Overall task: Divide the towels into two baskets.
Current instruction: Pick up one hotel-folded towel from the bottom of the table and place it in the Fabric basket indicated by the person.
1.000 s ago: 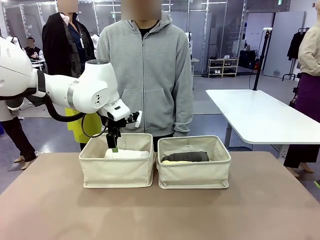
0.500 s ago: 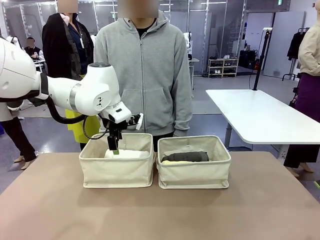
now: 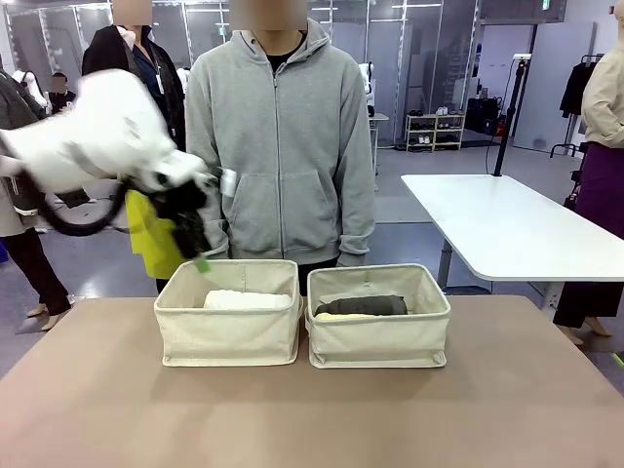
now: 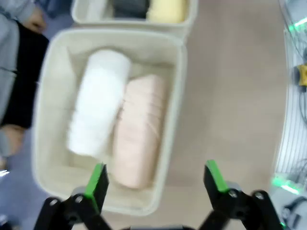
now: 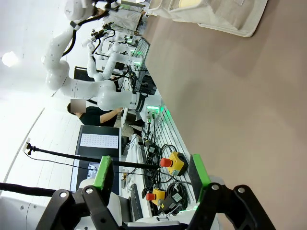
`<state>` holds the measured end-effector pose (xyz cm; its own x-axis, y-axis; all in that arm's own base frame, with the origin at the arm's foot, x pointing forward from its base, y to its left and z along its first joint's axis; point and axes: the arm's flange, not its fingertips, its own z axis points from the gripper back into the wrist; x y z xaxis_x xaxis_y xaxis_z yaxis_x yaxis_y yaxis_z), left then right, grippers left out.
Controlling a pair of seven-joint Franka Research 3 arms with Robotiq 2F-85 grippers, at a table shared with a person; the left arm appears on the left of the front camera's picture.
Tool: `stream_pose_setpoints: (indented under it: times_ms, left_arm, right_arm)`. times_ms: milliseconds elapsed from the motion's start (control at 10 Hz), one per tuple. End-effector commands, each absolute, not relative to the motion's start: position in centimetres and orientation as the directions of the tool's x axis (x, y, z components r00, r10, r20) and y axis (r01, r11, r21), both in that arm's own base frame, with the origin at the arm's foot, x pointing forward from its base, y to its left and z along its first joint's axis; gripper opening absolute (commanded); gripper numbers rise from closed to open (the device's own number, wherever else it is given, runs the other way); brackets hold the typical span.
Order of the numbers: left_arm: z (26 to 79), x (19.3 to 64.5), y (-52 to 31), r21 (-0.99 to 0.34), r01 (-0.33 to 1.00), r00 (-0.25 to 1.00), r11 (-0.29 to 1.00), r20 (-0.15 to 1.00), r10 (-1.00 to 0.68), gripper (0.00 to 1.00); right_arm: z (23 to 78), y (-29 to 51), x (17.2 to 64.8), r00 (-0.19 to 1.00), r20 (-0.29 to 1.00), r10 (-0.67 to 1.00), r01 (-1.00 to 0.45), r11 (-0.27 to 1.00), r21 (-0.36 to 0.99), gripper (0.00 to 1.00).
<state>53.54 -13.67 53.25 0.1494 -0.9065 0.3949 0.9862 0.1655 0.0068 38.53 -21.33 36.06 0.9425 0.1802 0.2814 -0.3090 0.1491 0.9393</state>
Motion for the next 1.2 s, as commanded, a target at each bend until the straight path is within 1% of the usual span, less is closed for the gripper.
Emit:
stream_pose_setpoints:
  times_ms: [0, 100, 200, 300, 400, 500, 600, 700, 800, 1000, 1100]
  left_arm:
    - [54.5, 49.3, -4.1, -0.216, 0.950, 0.306, 0.226, 0.501, -0.810, 1.00]
    - [54.0, 48.0, -0.8, -0.265, 0.927, 0.370, 0.266, 0.530, -0.763, 1.00]
    - [53.1, 46.5, 2.9, -0.328, 0.888, 0.455, 0.322, 0.534, -0.712, 1.00]
    - [51.8, 44.8, 6.4, -0.420, 0.839, 0.534, 0.347, 0.510, -0.674, 1.00]
    - [50.1, 42.8, 10.2, -0.506, 0.763, 0.637, 0.403, 0.483, -0.601, 1.00]
    - [48.1, 40.8, 14.2, -0.575, 0.680, 0.729, 0.454, 0.466, -0.502, 1.00]
    - [45.7, 38.7, 18.1, -0.630, 0.601, 0.799, 0.492, 0.486, -0.354, 1.00]
    - [43.2, 37.3, 20.5, -0.669, 0.561, 0.823, 0.488, 0.513, -0.244, 1.00]
    - [40.7, 36.1, 22.0, -0.706, 0.534, 0.840, 0.465, 0.506, -0.196, 1.00]
    - [37.8, 35.4, 24.1, -0.744, 0.507, 0.857, 0.435, 0.491, -0.159, 1.00]
    - [37.1, 36.1, 24.4, -0.746, 0.518, 0.850, 0.420, 0.502, -0.157, 1.00]
  right_arm:
    - [36.1, -21.0, 38.3, 0.938, 0.296, 0.182, -0.324, 0.154, 0.933, 0.80]
    - [36.1, -21.0, 38.3, 0.938, 0.296, 0.182, -0.324, 0.154, 0.933, 0.80]
    - [36.1, -21.0, 38.3, 0.938, 0.296, 0.182, -0.324, 0.154, 0.933, 0.80]
    - [36.1, -21.0, 38.3, 0.938, 0.296, 0.182, -0.324, 0.154, 0.933, 0.80]
    - [36.1, -21.0, 38.3, 0.938, 0.296, 0.182, -0.324, 0.154, 0.933, 0.80]
    - [36.1, -21.0, 38.3, 0.938, 0.296, 0.182, -0.324, 0.154, 0.933, 0.80]
    - [36.1, -21.0, 38.3, 0.938, 0.296, 0.182, -0.324, 0.154, 0.933, 0.80]
    - [36.1, -21.0, 38.3, 0.938, 0.296, 0.182, -0.324, 0.154, 0.933, 0.80]
    - [36.1, -21.0, 38.3, 0.938, 0.296, 0.182, -0.324, 0.154, 0.933, 0.80]
    - [36.1, -21.0, 38.3, 0.938, 0.296, 0.182, -0.324, 0.154, 0.933, 0.80]
    - [36.1, -21.0, 38.3, 0.938, 0.296, 0.182, -0.324, 0.154, 0.933, 0.80]
